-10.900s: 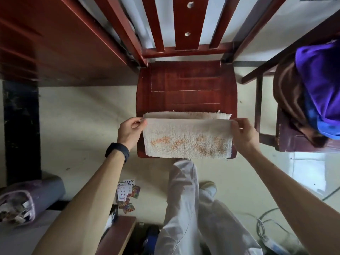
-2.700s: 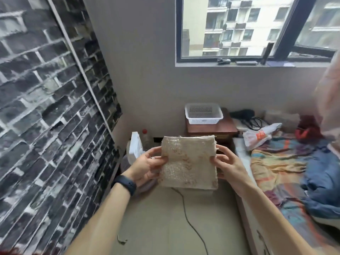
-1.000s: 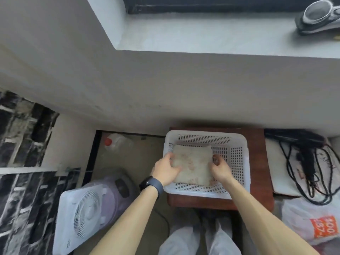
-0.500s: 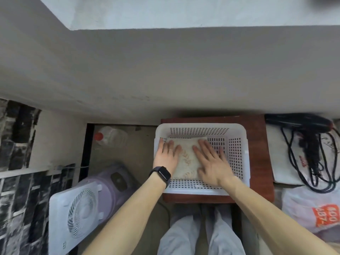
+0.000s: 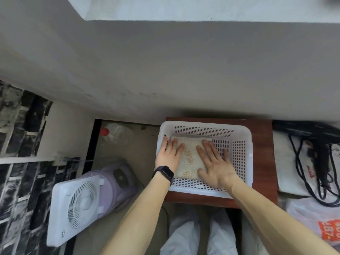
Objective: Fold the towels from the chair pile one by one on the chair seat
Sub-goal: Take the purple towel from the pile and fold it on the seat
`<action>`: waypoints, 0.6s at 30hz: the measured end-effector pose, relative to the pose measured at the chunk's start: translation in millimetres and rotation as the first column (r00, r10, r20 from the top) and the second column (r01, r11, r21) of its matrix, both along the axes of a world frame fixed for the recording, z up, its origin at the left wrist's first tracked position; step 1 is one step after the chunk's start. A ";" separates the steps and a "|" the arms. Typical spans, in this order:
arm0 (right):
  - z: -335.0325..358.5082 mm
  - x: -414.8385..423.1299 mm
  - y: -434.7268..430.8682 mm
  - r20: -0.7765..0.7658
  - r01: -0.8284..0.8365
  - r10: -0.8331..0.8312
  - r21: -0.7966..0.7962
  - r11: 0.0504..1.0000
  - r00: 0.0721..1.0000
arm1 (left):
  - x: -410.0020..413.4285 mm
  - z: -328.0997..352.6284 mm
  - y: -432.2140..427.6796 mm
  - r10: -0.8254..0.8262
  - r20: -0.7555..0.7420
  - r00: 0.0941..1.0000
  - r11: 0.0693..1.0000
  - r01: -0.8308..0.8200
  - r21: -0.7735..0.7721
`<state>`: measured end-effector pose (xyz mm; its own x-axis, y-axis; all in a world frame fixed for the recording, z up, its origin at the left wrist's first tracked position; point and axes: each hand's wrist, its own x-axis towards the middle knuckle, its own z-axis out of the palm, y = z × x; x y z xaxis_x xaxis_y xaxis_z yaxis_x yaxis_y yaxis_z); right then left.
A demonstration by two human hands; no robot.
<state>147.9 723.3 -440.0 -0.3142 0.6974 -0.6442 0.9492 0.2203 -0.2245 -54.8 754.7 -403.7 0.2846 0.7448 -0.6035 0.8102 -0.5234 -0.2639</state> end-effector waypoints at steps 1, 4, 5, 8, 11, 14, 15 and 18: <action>9.1 -0.5 1.2 0.001 -0.010 0.010 0.008 1.000 1.000 | 2.2 7.4 -3.5 0.006 0.015 1.000 1.000 -0.006 0.011; 43.9 -1.3 -3.5 -0.039 0.001 0.001 0.063 0.998 0.999 | 11.0 34.1 -27.1 0.034 0.077 0.996 0.999 -0.037 0.034; 56.5 -0.8 -7.6 -0.059 0.014 -0.010 0.076 0.997 0.998 | 12.7 43.8 -38.2 0.097 0.125 0.988 0.994 -0.102 0.038; 97.9 -2.7 -20.5 -0.138 0.023 -0.011 0.085 0.996 0.990 | 12.2 78.3 -74.5 0.403 0.290 0.868 0.904 -0.428 0.023; 141.6 -17.1 -31.7 -0.260 -0.064 0.103 0.153 0.986 0.960 | 0.7 110.8 -122.7 0.647 0.468 0.602 0.674 -0.739 0.018; 186.3 -47.3 -47.4 -0.367 -0.193 0.265 0.224 0.955 0.892 | -23.3 136.7 -184.1 0.757 0.576 0.309 0.389 -0.921 -0.017; 200.5 -60.9 -54.1 -0.397 -0.247 0.329 0.243 0.938 0.857 | -31.8 146.2 -206.6 0.761 0.612 0.214 0.286 -0.958 -0.020; 239.5 -112.8 -82.3 -0.489 -0.405 0.505 0.302 0.863 0.711 | -57.0 175.1 -278.6 0.725 0.687 -0.059 -0.023 -0.998 -0.061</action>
<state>35.2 640.9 -200.5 -0.8760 0.4538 -0.1631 0.4570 0.6734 -0.5810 -111.8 476.1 -228.6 -0.7428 0.6047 -0.2874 0.4821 0.7810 0.3971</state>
